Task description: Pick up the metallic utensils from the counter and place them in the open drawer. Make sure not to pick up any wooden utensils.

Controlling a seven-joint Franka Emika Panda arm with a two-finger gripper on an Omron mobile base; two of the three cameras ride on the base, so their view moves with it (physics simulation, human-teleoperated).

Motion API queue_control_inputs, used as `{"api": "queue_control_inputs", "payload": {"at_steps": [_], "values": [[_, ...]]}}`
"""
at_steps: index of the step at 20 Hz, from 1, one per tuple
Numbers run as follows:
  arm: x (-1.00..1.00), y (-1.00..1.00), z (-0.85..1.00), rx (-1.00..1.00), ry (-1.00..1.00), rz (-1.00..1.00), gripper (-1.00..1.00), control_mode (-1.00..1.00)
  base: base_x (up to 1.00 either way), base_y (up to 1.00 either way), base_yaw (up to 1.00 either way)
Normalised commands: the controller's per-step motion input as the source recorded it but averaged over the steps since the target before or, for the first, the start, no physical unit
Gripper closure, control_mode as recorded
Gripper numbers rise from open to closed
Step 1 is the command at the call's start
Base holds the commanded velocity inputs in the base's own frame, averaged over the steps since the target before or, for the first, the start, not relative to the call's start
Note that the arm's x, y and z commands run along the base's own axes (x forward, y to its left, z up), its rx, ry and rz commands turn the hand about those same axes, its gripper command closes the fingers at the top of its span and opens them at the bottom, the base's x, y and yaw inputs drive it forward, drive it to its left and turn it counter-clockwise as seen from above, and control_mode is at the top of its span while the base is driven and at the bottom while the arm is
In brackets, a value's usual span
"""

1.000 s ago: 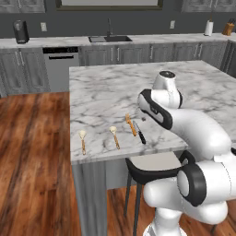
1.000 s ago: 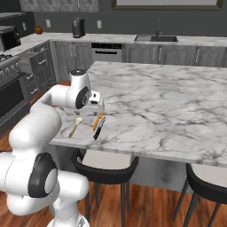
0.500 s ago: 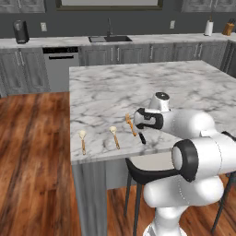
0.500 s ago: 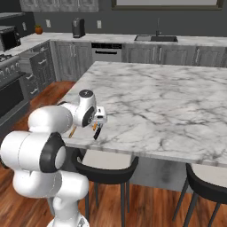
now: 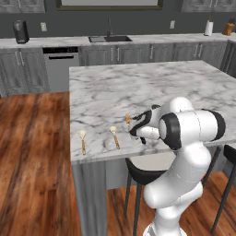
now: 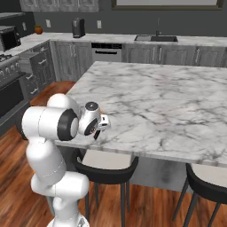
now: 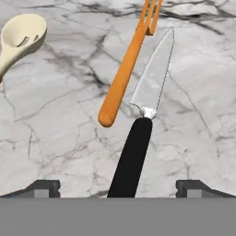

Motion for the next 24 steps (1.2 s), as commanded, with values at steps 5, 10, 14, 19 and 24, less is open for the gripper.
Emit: {"api": "queue_control_inputs", "payload": {"at_steps": [5,10,14,19,24], "values": [[0.38,-0.01,-0.35,0.0,0.1,0.0,-1.0,-1.0,0.0,0.0,0.0],[0.4,0.0,-0.49,0.0,0.06,0.0,1.0,-1.0,0.0,0.0,0.0],[0.24,0.0,-0.22,0.0,0.03,0.0,1.0,-1.0,0.0,0.0,0.0],[0.0,0.0,0.0,0.0,0.0,0.0,1.0,-1.0,0.0,0.0,0.0],[-0.26,0.0,0.0,0.0,0.0,0.0,1.0,-1.0,0.0,0.0,0.0]]}}
